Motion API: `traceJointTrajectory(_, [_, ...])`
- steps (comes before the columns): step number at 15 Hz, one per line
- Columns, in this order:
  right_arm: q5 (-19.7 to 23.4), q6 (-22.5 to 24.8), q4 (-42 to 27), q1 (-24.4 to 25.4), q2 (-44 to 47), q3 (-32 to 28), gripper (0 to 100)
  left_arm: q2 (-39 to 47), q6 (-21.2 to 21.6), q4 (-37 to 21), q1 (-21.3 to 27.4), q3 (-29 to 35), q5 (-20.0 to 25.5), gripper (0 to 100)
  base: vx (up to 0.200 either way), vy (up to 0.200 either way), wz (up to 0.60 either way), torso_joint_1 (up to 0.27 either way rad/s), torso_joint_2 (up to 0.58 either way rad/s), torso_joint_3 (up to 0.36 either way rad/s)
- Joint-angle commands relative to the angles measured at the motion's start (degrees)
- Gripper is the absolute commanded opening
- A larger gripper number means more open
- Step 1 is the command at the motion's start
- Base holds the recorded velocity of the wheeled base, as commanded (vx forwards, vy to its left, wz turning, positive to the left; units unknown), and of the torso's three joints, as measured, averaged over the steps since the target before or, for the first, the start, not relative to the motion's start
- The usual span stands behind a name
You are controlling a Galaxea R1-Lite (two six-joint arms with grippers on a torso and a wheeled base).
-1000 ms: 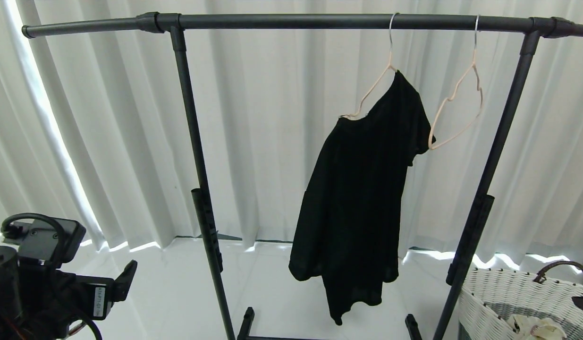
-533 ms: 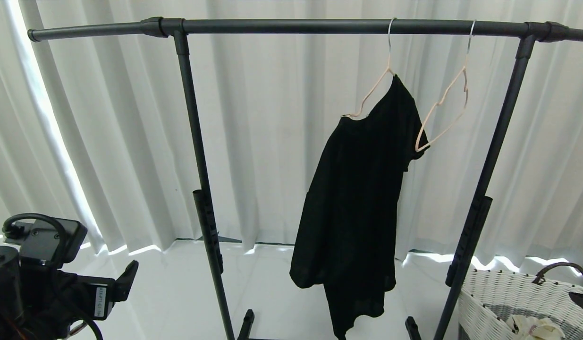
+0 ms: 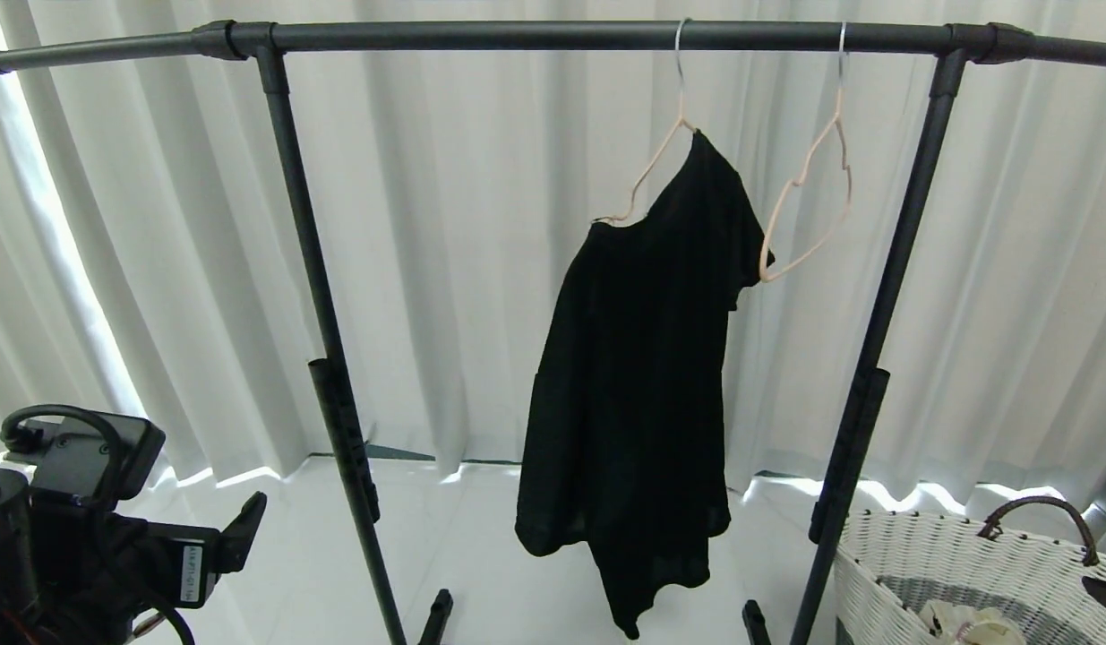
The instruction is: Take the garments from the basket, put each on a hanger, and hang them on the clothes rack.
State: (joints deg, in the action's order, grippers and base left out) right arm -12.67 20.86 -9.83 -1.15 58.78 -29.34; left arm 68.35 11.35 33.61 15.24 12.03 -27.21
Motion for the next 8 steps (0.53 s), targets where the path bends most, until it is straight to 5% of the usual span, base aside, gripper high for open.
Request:
traceJointTrajectory(1, [0.01, -0.03, -0.02, 0.0, -0.16, 0.08, 100, 0.03, -0.01, -0.04, 0.14, 0.01, -0.04, 100, 0.0, 0.0, 0.0, 0.0, 0.0, 0.0])
traceJointTrajectory(8, [2.38, 0.41, 1.65, -0.17, 6.17, -0.1, 100, 0.03, 0.16, -0.04, 0.14, 0.36, -0.12, 100, 0.0, 0.0, 0.0, 0.0, 0.0, 0.0])
